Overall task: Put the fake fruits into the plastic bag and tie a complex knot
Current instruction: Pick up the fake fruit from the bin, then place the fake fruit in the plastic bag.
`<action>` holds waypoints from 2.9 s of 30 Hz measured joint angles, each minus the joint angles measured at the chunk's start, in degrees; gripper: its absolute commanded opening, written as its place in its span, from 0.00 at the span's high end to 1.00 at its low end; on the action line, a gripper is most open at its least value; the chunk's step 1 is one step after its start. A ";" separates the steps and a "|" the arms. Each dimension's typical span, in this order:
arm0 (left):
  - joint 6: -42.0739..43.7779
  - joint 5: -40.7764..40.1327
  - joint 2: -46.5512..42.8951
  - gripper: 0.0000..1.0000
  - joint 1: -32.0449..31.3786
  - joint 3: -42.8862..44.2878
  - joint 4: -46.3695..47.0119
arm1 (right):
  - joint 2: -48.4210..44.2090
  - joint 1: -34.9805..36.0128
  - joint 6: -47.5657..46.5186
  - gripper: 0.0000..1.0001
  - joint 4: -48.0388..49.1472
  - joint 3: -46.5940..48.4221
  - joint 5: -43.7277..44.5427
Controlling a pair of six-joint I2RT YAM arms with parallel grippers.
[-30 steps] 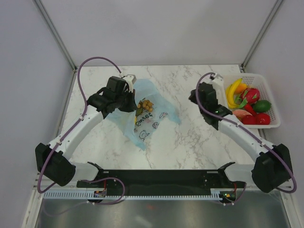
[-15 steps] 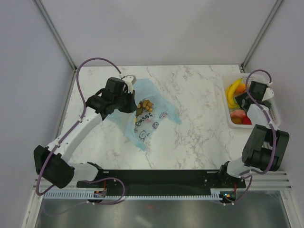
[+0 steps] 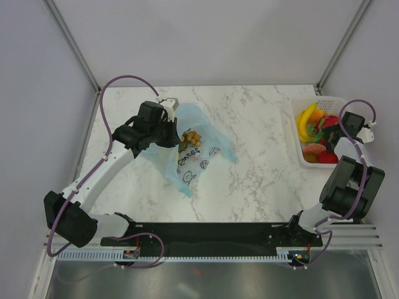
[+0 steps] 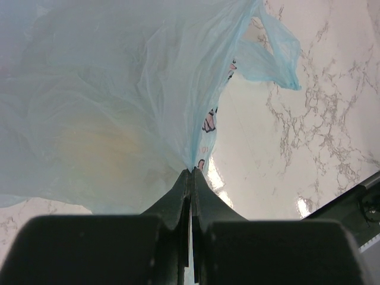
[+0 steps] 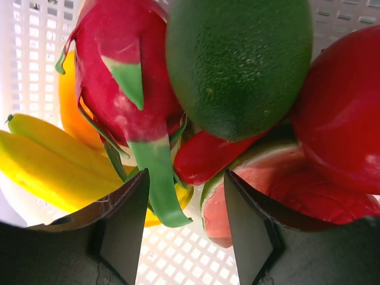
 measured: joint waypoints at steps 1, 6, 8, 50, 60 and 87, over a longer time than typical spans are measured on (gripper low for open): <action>0.00 0.00 0.00 0.98 0.00 -0.04 0.02 | 0.13 -0.13 0.72 0.39 0.02 -0.02 0.33; 0.00 0.00 -0.04 0.98 0.00 -0.33 0.00 | 0.81 -0.09 3.91 0.38 0.90 -0.02 1.73; 0.00 0.00 -0.04 0.98 0.00 -0.42 0.04 | 1.99 -0.15 4.94 0.38 1.31 -0.02 1.95; 0.02 1.68 -0.22 0.98 0.00 -0.52 0.22 | -15.10 3.02 3.39 0.92 1.53 -5.49 -5.11; 0.02 1.75 -0.22 0.98 0.00 -0.52 0.20 | -11.65 3.15 -8.50 0.86 5.90 -1.31 -13.73; 0.02 1.75 -0.22 0.98 0.00 -0.52 0.22 | -16.55 41.72 -25.97 0.91 1.77 5.07 -30.82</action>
